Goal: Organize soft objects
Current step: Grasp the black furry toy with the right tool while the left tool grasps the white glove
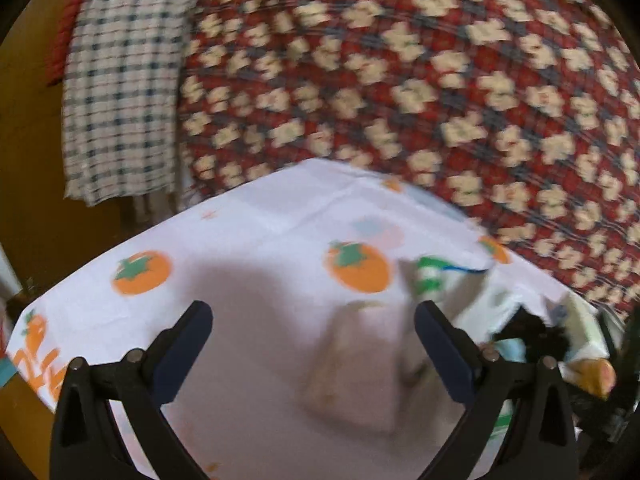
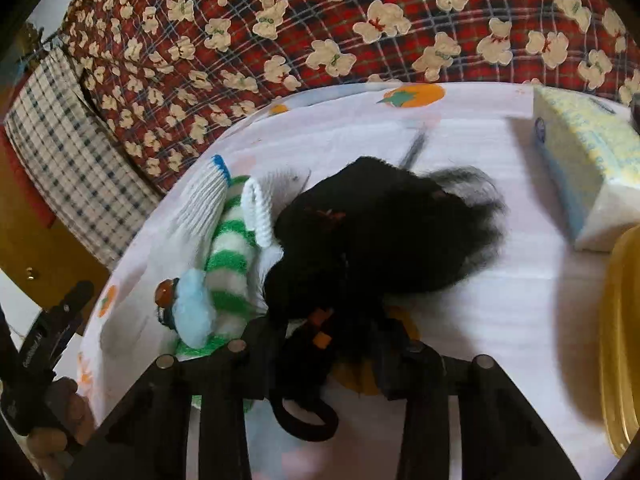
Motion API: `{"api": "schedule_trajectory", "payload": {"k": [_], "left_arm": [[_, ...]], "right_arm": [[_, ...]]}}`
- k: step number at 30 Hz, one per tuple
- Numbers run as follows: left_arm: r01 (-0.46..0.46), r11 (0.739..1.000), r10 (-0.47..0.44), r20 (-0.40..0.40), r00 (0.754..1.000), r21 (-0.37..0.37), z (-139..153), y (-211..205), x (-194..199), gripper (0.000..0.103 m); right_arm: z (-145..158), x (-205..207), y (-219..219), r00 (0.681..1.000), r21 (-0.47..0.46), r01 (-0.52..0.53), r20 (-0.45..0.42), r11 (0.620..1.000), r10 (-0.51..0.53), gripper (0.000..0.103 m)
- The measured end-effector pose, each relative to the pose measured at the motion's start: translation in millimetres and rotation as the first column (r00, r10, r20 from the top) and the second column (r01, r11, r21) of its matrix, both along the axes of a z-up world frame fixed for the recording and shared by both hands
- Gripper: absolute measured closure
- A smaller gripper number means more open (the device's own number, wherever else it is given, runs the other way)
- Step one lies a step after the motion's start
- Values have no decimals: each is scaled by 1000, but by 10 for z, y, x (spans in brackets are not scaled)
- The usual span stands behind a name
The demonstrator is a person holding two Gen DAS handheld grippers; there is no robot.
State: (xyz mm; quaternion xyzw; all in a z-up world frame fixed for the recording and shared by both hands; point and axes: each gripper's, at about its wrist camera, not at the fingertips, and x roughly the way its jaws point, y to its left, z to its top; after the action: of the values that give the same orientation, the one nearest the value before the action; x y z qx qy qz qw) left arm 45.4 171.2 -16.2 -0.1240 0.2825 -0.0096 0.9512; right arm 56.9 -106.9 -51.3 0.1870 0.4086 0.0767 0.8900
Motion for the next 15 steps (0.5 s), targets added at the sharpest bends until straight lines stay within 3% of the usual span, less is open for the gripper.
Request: {"api": "schedule_trajectory", "payload": {"k": [3,6,10,12,15], "left_arm": [[78,997,-79,11,997,18,91,-212,95,1],[155,988,-154,-29,988,26,144,-426,303,1],[286,954,-280,-79,957,91,153,-827,501,4],[317,933,-298,-124,946,169,91,-1045,589,10],[357,915,-323,-190,927,186,-26,-1188,713,24]], "right_arm": [[37,-62,-24,999,27,-24,34,999,23,70],[142,-191,-30,994,4,-34,105,999,33,72],[293,-382,-97,978,-50,-7,206,999,17,73],[333,-421,-140,972,-65,10,234,998,5,75],[364,-446,-223,968,-69,31,249,997,-13,75]]}}
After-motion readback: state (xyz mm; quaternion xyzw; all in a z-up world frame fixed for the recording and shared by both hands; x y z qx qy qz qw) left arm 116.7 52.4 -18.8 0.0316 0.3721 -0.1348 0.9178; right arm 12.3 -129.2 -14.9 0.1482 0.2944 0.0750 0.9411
